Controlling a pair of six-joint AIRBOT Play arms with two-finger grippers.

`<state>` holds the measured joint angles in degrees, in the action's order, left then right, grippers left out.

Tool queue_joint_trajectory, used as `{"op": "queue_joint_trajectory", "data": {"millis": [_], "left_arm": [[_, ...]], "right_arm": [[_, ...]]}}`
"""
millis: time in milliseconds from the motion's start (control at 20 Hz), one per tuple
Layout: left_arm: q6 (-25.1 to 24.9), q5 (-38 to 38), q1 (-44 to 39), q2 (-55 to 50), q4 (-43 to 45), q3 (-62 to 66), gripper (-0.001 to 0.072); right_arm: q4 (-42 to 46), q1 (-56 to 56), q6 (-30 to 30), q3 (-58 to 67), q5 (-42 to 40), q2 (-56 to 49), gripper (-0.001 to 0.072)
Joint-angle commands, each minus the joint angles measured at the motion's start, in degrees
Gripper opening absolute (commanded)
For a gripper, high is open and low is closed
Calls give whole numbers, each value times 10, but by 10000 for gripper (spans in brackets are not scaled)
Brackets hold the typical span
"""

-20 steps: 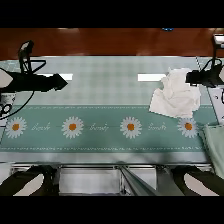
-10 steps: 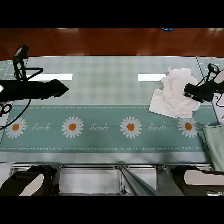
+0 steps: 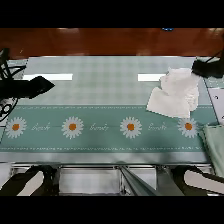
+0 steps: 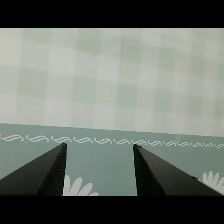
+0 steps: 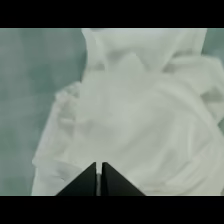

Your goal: Fold the shirts.

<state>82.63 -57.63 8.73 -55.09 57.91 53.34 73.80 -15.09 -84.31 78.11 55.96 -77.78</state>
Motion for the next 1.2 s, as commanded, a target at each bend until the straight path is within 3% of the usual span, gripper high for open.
{"op": "queue_joint_trajectory", "data": {"millis": [0,150,300,500,800,1150], "left_arm": [[-41,-35,30,6,-59,-3,507],[-172,-30,31,24,-166,-28,507],[-200,-29,30,44,-214,-65,507],[-201,-44,31,53,-213,-94,507],[-230,-50,31,53,-214,-95,507],[-229,-50,30,53,-216,-95,507]], "right_arm": [[-4,31,4,66,15,74,23],[-3,87,-15,128,34,118,23],[22,149,-42,207,58,143,23],[64,230,-68,308,111,144,23],[294,433,-133,380,92,144,23],[249,495,-155,399,-80,130,22]]}}
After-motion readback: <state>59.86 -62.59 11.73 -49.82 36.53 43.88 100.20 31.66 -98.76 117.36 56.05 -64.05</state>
